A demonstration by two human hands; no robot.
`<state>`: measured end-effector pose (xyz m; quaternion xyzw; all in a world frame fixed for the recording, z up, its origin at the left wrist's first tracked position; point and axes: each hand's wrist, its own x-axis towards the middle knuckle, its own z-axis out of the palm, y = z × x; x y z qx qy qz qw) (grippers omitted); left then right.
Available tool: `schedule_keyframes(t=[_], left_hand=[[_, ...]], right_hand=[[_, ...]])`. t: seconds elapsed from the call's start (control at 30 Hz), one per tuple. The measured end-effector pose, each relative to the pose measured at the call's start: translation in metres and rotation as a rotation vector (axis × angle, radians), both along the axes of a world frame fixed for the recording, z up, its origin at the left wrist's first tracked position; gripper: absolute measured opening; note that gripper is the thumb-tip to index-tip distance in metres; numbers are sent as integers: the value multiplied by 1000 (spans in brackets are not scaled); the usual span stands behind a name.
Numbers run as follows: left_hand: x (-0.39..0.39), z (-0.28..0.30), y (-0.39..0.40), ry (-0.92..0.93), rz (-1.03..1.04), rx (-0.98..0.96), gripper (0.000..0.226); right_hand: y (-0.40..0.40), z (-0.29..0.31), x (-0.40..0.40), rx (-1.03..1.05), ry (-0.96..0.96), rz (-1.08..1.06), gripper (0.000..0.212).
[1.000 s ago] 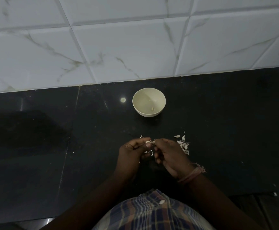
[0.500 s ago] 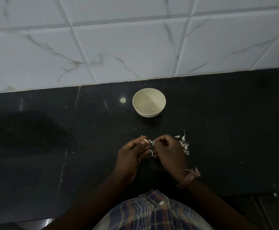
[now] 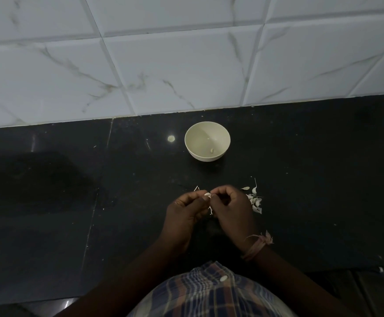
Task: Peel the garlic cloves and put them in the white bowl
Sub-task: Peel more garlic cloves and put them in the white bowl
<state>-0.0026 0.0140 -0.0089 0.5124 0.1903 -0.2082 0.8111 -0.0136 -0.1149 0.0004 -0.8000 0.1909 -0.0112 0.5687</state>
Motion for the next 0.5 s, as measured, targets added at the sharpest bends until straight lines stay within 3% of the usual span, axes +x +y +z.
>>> schedule_keyframes(t=[0.2,0.4,0.5], left_hand=[[-3,8,4,-276,-124,477,12],[0,13,5,-361,-147,556,13],[2,14,6,-360,-146,506,12]], right_hand=[[2,4,1,20,3,-7,8],[-1,9,2,19,11,24,7],[-2,14,2,155,3,18,4]])
